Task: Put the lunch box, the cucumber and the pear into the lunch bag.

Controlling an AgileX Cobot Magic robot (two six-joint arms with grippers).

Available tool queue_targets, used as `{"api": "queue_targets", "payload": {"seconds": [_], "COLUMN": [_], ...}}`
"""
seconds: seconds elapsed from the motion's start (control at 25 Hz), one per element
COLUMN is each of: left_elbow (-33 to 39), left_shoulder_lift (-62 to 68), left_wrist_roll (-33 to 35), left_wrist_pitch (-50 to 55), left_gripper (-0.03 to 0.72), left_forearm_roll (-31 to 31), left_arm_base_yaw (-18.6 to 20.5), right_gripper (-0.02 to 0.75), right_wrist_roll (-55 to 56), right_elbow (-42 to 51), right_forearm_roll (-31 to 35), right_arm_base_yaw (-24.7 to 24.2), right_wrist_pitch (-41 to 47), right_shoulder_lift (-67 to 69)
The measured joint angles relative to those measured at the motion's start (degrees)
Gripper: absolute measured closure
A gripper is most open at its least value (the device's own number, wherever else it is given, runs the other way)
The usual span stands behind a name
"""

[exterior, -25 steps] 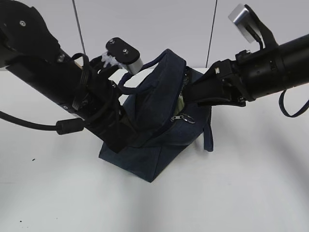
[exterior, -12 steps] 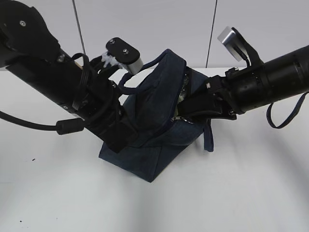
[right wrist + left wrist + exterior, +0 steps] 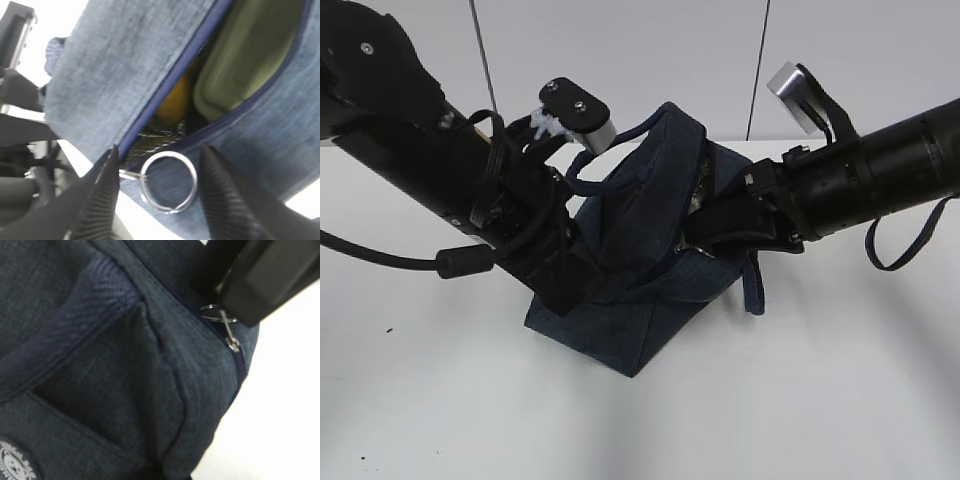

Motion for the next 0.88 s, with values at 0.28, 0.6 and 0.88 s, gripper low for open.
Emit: {"api": "queue_targets", "payload": {"seconds": [0.28, 0.6, 0.88], "left_elbow": [0.00, 0.00, 0.00], "left_shoulder_lift": [0.00, 0.00, 0.00], "left_wrist_roll": [0.00, 0.00, 0.00], "left_wrist_pitch": [0.00, 0.00, 0.00], "left_gripper": [0.684, 0.684, 0.683], "left_forearm_roll": [0.00, 0.00, -0.14], "left_arm_base_yaw": [0.00, 0.00, 0.00], "right_gripper": [0.332, 0.333, 0.332], "right_wrist_roll": [-2.03, -2.22, -1.74], "right_elbow": [0.00, 0.00, 0.00], "right_forearm_roll": [2.19, 1.24, 0.98], "right_arm_base_yaw": [0.00, 0.00, 0.00], "right_wrist_pitch": [-0.22, -4.33, -1.53], "right_shoulder_lift": [0.12, 0.12, 0.12]}}
